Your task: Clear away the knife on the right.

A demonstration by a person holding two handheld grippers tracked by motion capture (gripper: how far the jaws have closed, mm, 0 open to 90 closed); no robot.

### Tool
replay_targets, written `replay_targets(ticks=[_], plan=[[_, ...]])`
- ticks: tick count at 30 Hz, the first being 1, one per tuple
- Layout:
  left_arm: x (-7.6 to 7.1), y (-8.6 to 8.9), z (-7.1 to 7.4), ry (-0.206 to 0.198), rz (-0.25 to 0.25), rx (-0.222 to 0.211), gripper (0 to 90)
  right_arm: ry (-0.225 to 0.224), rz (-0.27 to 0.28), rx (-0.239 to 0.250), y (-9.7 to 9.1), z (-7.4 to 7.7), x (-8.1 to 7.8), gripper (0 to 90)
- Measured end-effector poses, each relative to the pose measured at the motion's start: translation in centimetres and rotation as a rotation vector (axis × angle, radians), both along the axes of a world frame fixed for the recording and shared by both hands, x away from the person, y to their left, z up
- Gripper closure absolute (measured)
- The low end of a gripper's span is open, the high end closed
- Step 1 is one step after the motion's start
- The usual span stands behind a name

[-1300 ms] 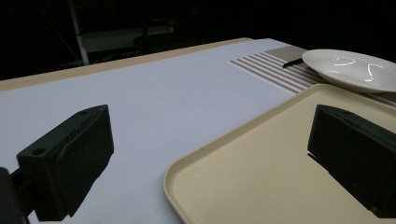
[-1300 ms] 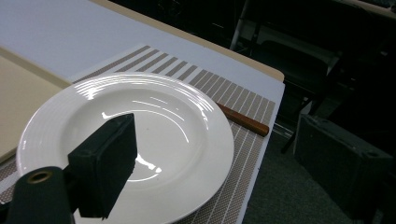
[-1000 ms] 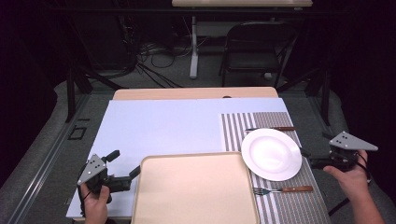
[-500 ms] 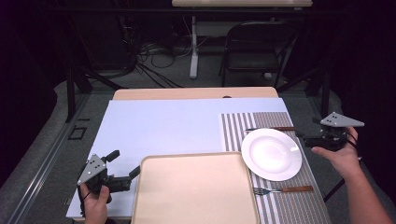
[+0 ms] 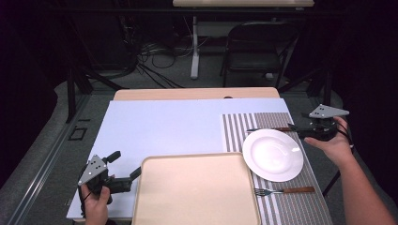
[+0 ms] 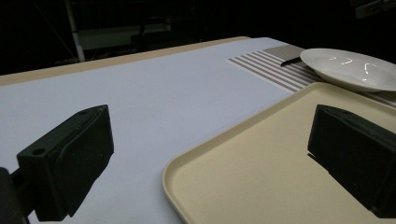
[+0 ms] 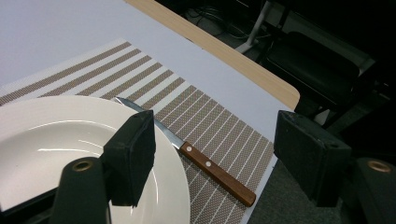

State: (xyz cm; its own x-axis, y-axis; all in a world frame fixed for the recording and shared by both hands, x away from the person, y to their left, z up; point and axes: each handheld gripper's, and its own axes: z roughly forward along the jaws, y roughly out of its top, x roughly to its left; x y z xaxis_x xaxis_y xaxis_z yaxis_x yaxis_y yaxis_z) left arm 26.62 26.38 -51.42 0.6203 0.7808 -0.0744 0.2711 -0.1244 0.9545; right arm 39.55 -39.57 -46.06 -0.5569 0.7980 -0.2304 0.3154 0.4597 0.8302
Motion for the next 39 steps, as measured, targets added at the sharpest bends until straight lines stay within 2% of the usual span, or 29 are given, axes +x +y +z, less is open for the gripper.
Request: replay_targets(ticks=[2,5,8,13,15,17,19,25,27,29,30,33,39], plan=[[0.0,0.0,0.0,0.001,0.0,-0.001,0.4,-0.001,0.012,-0.019,0.2,0.0,0.4,30.9],[0.0,0.0,0.0,0.002,0.0,-0.001,0.4,0.023,0.036,-0.057,0.6,0.0,1.1,36.1],[0.1,-0.1,-0.1,0.002,-0.001,0.0,0.4,0.04,0.06,-0.069,0.8,0.0,1.4,37.0],[0.1,-0.1,-0.1,0.001,-0.003,-0.001,0.4,0.099,0.1,-0.123,1.3,-0.3,2.4,38.2],[0.1,-0.1,-0.1,0.002,-0.004,0.0,0.4,0.094,0.128,-0.146,1.5,-0.4,2.6,39.1],[0.1,-0.1,-0.1,0.005,-0.003,0.0,0.4,0.118,0.141,-0.16,1.7,-0.5,2.9,39.3],[0.1,-0.1,-0.1,0.006,-0.004,0.0,0.4,0.117,0.16,-0.186,1.9,-0.5,3.2,38.9],[0.1,-0.1,-0.2,0.01,-0.009,0.003,0.4,0.157,0.163,-0.204,2.1,-0.4,4.0,40.2],[0.1,-0.1,-0.2,0.009,-0.009,0.005,0.4,0.165,0.164,-0.227,2.1,-0.4,4.2,41.9],[0.2,-0.1,-0.2,0.009,-0.009,0.004,0.4,0.195,0.161,-0.213,2.2,-0.4,4.4,43.5],[0.2,-0.1,-0.2,0.009,-0.008,0.002,0.4,0.206,0.155,-0.222,2.2,-0.4,4.5,44.1],[0.2,-0.1,-0.2,0.011,-0.009,0.003,0.4,0.214,0.159,-0.256,2.4,-0.3,4.7,46.3],[0.2,-0.1,-0.3,0.012,-0.008,0.004,0.4,0.217,0.179,-0.29,2.8,-0.3,5.1,47.7]])
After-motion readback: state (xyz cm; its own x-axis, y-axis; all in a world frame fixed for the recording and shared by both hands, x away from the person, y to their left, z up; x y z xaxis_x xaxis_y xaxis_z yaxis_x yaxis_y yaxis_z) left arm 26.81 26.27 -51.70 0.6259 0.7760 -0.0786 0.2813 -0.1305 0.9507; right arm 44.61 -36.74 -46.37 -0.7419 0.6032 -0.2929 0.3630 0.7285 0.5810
